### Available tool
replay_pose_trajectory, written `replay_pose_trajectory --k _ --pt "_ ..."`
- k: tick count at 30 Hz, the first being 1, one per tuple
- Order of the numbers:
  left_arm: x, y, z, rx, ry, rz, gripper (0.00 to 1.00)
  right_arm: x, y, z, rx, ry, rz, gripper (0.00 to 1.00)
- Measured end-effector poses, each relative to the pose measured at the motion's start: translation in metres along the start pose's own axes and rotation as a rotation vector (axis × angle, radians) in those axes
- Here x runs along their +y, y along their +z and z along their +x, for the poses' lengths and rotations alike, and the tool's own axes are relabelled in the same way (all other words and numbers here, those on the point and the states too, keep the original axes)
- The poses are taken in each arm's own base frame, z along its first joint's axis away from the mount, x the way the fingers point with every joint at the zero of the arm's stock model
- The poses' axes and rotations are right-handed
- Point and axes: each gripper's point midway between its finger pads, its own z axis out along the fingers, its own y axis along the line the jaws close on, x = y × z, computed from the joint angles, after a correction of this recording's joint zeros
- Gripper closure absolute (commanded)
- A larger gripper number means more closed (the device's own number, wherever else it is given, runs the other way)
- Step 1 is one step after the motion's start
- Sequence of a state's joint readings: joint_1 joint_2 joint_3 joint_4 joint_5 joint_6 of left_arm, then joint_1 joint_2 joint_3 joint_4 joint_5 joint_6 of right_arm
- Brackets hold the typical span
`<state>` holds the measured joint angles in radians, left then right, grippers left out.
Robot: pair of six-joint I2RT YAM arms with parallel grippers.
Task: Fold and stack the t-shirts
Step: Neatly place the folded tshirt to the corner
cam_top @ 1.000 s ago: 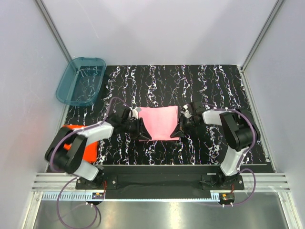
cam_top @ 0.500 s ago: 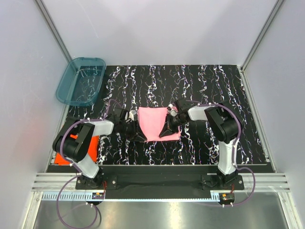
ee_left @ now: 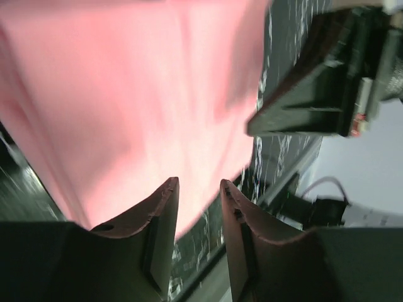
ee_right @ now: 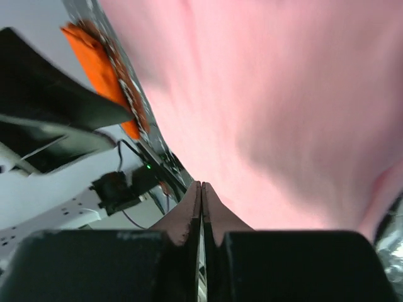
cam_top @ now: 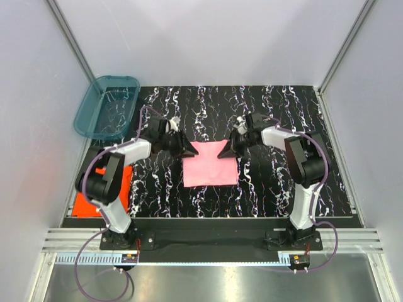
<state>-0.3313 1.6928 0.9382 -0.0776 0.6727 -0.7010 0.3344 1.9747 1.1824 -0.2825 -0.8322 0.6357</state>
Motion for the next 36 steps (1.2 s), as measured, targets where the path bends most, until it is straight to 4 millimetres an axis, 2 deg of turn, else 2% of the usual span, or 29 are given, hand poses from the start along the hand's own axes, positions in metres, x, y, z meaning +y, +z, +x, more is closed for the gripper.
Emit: replay_pose_trajectory --k 2,4,7,13,18,19,20,21,24,25,29,32,34,36 --pt "0.009 0.012 -0.025 -0.029 -0.026 0.005 0.62 0.005 -0.008 -0.026 -0.049 -0.004 -0.02 0.93" --pt "0.028 0.022 -0.045 -0.045 -0.072 -0.007 0.63 0.003 -0.015 -0.055 -0.094 0.006 -0.037 0.93" --pt "0.057 0.036 -0.062 -0.045 -0.136 -0.031 0.63 -0.014 -0.02 -0.089 -0.132 0.052 -0.05 0.92" --pt "0.066 0.03 -0.085 -0.065 -0.17 0.006 0.62 -0.057 -0.025 -0.126 -0.154 0.175 -0.051 0.92" --pt "0.069 0.024 -0.089 -0.075 -0.181 0.004 0.61 -0.063 -0.037 -0.142 -0.166 0.194 -0.046 0.88" --pt "0.067 0.022 -0.088 -0.076 -0.181 0.003 0.61 -0.063 -0.041 -0.143 -0.168 0.192 -0.038 0.82" --pt "0.064 0.017 -0.087 -0.08 -0.178 0.003 0.6 -0.064 -0.045 -0.143 -0.171 0.19 -0.024 0.79" --pt "0.059 0.011 -0.084 -0.082 -0.176 -0.002 0.59 -0.066 -0.049 -0.141 -0.175 0.187 0.003 0.78" --pt "0.031 -0.023 -0.077 -0.118 -0.134 -0.007 0.55 -0.064 -0.067 -0.133 -0.186 0.165 0.088 0.61" --pt "0.018 -0.037 -0.077 -0.144 -0.106 -0.003 0.54 -0.058 -0.078 -0.129 -0.196 0.142 0.121 0.52" --pt "-0.022 -0.09 -0.069 -0.26 -0.017 0.013 0.52 -0.019 -0.113 -0.108 -0.257 -0.014 0.217 0.34" --pt "-0.03 -0.12 -0.05 -0.325 -0.012 -0.005 0.5 0.023 -0.129 -0.072 -0.299 -0.206 0.294 0.27" --pt "-0.024 -0.129 -0.036 -0.344 -0.042 -0.035 0.5 0.05 -0.113 -0.037 -0.268 -0.339 0.315 0.24" --pt "-0.012 -0.136 -0.021 -0.352 -0.099 -0.08 0.49 0.068 -0.094 0.003 -0.229 -0.483 0.35 0.19"
